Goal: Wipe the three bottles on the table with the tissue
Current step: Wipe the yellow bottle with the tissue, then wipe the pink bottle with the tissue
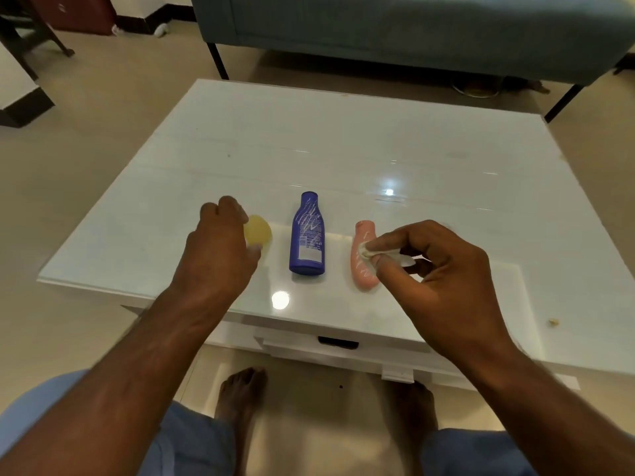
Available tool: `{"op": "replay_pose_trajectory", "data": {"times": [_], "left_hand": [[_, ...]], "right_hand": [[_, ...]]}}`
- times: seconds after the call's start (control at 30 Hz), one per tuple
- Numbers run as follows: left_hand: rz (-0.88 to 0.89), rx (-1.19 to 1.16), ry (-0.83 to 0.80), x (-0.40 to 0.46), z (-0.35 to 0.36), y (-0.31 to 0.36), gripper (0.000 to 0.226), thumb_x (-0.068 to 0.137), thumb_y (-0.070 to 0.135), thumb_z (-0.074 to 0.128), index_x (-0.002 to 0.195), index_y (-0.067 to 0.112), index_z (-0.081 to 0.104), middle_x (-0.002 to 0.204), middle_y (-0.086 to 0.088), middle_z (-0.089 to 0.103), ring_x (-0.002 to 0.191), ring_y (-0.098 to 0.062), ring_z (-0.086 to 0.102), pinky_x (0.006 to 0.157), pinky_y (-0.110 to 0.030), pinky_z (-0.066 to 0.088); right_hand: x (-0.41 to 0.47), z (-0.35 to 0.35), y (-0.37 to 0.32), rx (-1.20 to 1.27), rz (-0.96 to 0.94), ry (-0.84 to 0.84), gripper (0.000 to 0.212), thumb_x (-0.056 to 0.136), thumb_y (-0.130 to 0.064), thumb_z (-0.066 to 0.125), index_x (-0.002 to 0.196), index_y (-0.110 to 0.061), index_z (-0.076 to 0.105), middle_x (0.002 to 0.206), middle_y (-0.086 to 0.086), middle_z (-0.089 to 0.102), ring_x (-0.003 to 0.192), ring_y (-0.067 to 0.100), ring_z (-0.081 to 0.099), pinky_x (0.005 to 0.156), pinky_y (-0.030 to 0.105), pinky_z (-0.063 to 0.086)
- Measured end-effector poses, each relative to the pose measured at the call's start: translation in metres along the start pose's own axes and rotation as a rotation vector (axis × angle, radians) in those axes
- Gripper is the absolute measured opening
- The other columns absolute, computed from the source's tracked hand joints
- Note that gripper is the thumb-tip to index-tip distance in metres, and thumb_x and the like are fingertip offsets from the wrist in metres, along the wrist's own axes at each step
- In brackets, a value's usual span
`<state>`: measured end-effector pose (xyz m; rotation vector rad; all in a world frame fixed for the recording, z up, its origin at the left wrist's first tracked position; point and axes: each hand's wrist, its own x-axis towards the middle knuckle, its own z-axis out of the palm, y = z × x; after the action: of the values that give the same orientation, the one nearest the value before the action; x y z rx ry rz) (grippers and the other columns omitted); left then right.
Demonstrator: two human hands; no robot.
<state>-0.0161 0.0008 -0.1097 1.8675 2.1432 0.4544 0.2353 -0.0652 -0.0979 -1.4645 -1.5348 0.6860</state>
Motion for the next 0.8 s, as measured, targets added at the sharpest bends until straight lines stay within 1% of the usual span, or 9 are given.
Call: {"op": "replay_pose_trajectory", "data": {"times": [0.1,0.2,0.43,0.5,0.57,0.63,0.7,0.73,0.8], "left_hand": [[-0.031,0.155,-0.11,-0.002,0.006,-0.004,0.068,0.08,0.043,0.079,0.13,0.013,0.043,0.122,-0.014,0.057,0.092,-0.026,0.061,0.076,-0.036,0.049],[-0.037,0.274,-0.142,-0.001,0.01,-0.004,0.075,0.08,0.058,0.072,0.134,0.016,0.04,0.123,-0.009,0.062,0.101,-0.029,0.067,0.081,-0.041,0.054],[-0.03,0.325,-0.169,0.001,0.014,-0.002,0.079,0.081,0.066,0.065,0.137,0.017,0.04,0.128,-0.008,0.062,0.106,-0.029,0.066,0.084,-0.041,0.055],[-0.009,0.338,-0.13,0.0,0.012,0.002,0.08,0.081,0.067,0.063,0.138,0.016,0.042,0.132,-0.009,0.059,0.113,-0.03,0.061,0.088,-0.043,0.054],[0.074,0.275,-0.035,-0.002,0.009,0.009,0.074,0.084,0.063,0.064,0.138,0.016,0.046,0.135,-0.009,0.057,0.12,-0.03,0.055,0.092,-0.043,0.05],[0.192,0.115,0.035,-0.006,0.009,0.023,0.065,0.086,0.055,0.067,0.136,0.018,0.05,0.135,-0.006,0.058,0.123,-0.028,0.051,0.096,-0.042,0.047],[0.343,0.042,0.028,-0.006,0.013,0.043,0.064,0.086,0.053,0.069,0.137,0.021,0.048,0.135,-0.003,0.057,0.125,-0.026,0.048,0.099,-0.041,0.043],[0.415,0.042,-0.015,-0.004,0.018,0.053,0.07,0.084,0.056,0.069,0.141,0.023,0.044,0.139,-0.002,0.054,0.128,-0.026,0.044,0.103,-0.041,0.039],[0.532,0.131,-0.19,0.004,0.031,0.073,0.102,0.074,0.07,0.069,0.152,0.024,0.024,0.156,-0.002,0.033,0.144,-0.026,0.026,0.116,-0.046,0.024]], "right_hand": [[0.001,-0.001,0.0,-0.009,0.012,0.008,0.012,0.089,-0.019,0.079,0.098,-0.026,0.08,0.101,-0.014,0.075,0.098,0.006,0.071,0.078,0.014,0.059],[0.003,-0.003,0.0,-0.006,0.03,0.028,0.012,0.089,-0.017,0.079,0.099,-0.024,0.081,0.101,-0.013,0.076,0.097,0.006,0.071,0.079,0.015,0.06],[0.007,-0.007,0.004,-0.058,0.096,0.036,0.013,0.09,-0.017,0.08,0.101,-0.023,0.081,0.105,-0.01,0.076,0.096,0.005,0.071,0.08,0.011,0.059],[0.01,-0.011,0.007,-0.106,0.119,0.037,0.012,0.091,-0.018,0.079,0.102,-0.024,0.081,0.105,-0.01,0.075,0.096,0.003,0.071,0.077,0.011,0.059],[0.015,-0.016,0.01,-0.159,0.143,0.041,0.012,0.092,-0.018,0.079,0.101,-0.026,0.081,0.103,-0.012,0.074,0.094,0.0,0.07,0.078,0.012,0.056],[0.019,-0.021,0.011,-0.194,0.162,0.062,0.013,0.092,-0.018,0.079,0.098,-0.03,0.08,0.101,-0.014,0.072,0.091,-0.002,0.068,0.078,0.012,0.052],[0.022,-0.023,0.013,-0.226,0.174,0.091,0.013,0.092,-0.019,0.077,0.099,-0.03,0.08,0.1,-0.015,0.072,0.091,-0.002,0.067,0.076,0.008,0.048],[0.023,-0.024,0.013,-0.242,0.176,0.1,0.014,0.092,-0.02,0.076,0.101,-0.029,0.081,0.1,-0.014,0.073,0.092,-0.001,0.067,0.075,0.007,0.046],[0.026,-0.026,0.014,-0.257,0.182,0.112,0.015,0.093,-0.021,0.074,0.105,-0.027,0.081,0.101,-0.013,0.074,0.094,0.001,0.068,0.076,0.007,0.045]]}}
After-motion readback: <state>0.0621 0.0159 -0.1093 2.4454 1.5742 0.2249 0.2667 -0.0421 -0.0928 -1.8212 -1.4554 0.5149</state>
